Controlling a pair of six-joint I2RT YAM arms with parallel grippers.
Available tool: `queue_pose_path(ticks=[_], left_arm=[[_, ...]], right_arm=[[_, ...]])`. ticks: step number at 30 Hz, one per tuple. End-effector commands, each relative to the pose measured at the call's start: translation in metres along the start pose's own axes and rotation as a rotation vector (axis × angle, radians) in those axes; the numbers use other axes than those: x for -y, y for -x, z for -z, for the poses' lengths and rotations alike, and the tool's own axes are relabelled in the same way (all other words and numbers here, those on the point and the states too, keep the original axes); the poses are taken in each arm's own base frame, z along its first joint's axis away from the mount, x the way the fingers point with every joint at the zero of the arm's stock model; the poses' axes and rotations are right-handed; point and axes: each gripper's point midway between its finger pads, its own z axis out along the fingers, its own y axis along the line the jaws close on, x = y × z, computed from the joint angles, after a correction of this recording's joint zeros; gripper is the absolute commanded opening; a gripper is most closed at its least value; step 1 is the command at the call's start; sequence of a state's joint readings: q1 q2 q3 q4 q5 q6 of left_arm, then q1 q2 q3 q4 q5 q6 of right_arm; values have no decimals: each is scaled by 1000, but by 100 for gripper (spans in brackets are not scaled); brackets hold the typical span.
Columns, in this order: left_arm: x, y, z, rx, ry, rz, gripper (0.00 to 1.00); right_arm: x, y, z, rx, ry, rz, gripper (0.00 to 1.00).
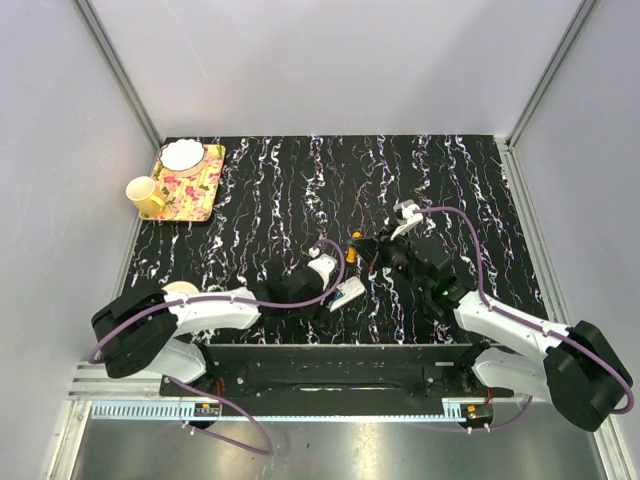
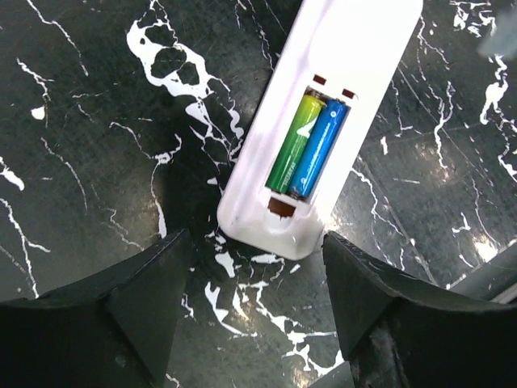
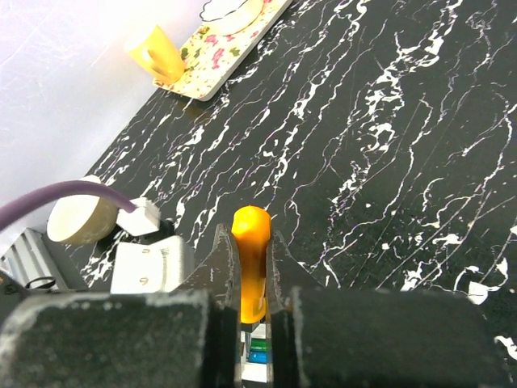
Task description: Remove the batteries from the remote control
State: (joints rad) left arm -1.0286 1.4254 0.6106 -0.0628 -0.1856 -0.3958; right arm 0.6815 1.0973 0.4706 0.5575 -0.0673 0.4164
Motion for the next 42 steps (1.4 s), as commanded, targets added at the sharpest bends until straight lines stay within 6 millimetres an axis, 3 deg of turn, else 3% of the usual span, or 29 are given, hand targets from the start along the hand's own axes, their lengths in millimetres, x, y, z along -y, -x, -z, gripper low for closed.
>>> queue_pose_path(ticks=[1,3,5,9,17,22,30,35,42], left_arm=[[7,21,17,91,-57,2,72],[9,26,26,122,-73,13,74],[10,34,35,164,-89,30,77],[8,41,44,212,-115,53,80],[14,31,31,205,-283,83,79],[13,34,24,208,-329,91,78],[26,29,18,151,-404,67,73],[29,23,17,130,-419,69,63],[21,19,14,115,-376,90,65]], right_arm=[[-8,22,-2,115,-7,76,0],[-14,19,2,140,-11,108,0],[-14,30,6,207,-44,148,0],[-25,25,11,267,-42,234,0],[-42,13,16,313,-9,337,0],[-33,18,21,362,-57,360,0],[-29,9,26,349,-47,350,0],[-28,0,26,331,-32,346,0],[-27,-1,24,339,-35,355,0]])
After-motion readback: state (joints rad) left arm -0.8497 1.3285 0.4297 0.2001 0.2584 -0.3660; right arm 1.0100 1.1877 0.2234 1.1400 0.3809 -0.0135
